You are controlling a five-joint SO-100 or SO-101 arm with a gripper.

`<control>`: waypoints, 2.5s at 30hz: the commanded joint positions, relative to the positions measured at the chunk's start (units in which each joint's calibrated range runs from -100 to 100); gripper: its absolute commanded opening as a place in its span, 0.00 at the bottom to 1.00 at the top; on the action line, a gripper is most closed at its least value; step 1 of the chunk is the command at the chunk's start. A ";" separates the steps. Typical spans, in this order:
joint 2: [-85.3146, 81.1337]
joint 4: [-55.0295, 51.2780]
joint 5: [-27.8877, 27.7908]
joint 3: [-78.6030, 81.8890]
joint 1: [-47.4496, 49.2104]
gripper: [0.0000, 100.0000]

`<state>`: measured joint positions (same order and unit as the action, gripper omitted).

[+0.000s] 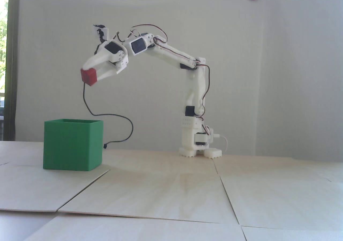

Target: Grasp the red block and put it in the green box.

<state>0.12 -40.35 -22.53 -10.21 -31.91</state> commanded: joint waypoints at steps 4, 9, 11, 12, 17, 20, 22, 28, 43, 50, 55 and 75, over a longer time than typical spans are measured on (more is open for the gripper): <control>-0.87 12.36 -0.12 -4.35 -0.38 0.02; -1.03 12.02 -0.22 -4.35 -0.22 0.14; -1.19 11.93 -0.17 -4.35 -0.38 0.22; -1.19 11.93 0.09 -4.35 -0.46 0.25; -1.19 11.93 0.20 -4.35 -0.46 0.13; -1.19 11.93 0.25 -4.35 -0.30 0.03; -1.19 11.93 0.25 -4.26 -0.30 0.02; -1.35 5.27 -0.06 -4.35 -0.14 0.02; -22.11 -43.88 -5.53 -2.22 13.05 0.02; -35.62 -31.83 -5.11 20.14 23.99 0.02; -46.83 -15.30 -5.48 41.26 30.82 0.02; -91.68 7.63 -17.56 107.46 36.45 0.02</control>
<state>-83.73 -30.62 -34.86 94.63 3.86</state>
